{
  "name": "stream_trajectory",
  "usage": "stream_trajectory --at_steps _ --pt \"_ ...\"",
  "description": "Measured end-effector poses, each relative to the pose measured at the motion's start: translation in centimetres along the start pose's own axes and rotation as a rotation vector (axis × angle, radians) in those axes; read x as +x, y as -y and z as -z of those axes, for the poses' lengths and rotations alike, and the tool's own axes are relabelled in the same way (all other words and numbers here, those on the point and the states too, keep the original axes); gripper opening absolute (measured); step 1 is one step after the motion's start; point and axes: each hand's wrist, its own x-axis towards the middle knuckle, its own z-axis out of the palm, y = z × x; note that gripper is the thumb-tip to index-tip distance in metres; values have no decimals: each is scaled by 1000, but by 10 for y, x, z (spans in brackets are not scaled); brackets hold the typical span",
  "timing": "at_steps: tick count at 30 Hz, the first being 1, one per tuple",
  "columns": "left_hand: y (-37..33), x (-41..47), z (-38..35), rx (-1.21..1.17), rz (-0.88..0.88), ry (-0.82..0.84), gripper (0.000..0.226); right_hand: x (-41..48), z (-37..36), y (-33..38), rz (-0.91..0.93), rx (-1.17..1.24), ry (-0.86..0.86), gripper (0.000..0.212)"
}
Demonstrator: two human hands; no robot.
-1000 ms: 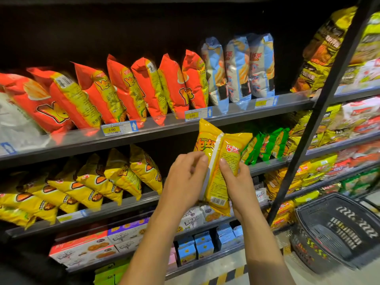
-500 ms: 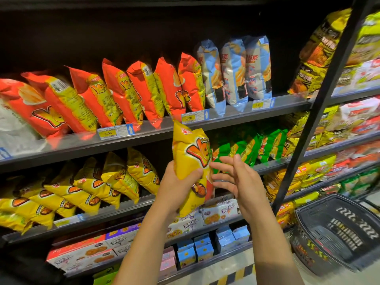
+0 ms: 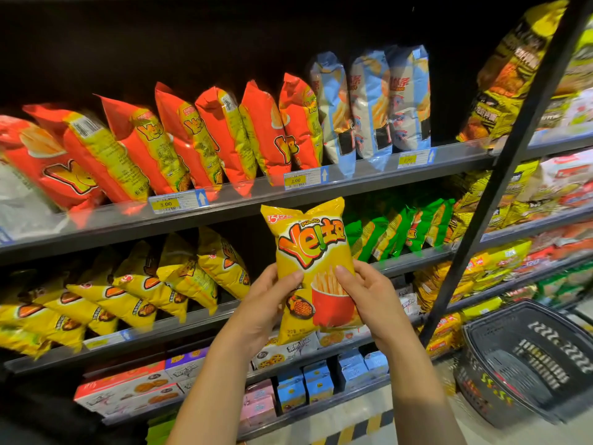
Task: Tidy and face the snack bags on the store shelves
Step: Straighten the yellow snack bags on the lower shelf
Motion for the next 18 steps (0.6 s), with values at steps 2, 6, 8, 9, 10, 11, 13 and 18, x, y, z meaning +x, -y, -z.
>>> stream_trajectory --at_steps 2,6,8,9,10,11,13,18 --pt "1 3 5 57 -33 -19 59 3 0 -3 7 -43 -22 44" --pt "4 9 8 61 -55 -47 38 11 -4 -9 11 -79 -32 47" --pt "8 15 10 44 -65 -121 42 15 -6 -15 46 -286 -103 50" --pt "11 19 12 51 -78 -177 47 17 -7 -18 69 -439 -157 55" --pt "14 22 14 76 -94 -242 52 19 -8 -22 95 -549 -199 60" --pt "16 25 16 113 -114 -302 55 21 -10 -24 117 -594 -211 62" --pt "21 31 19 174 -149 -367 59 24 -18 -28 127 -580 -168 62" --pt "30 45 26 223 -180 -422 60 33 -25 -40 70 -519 -118 62"
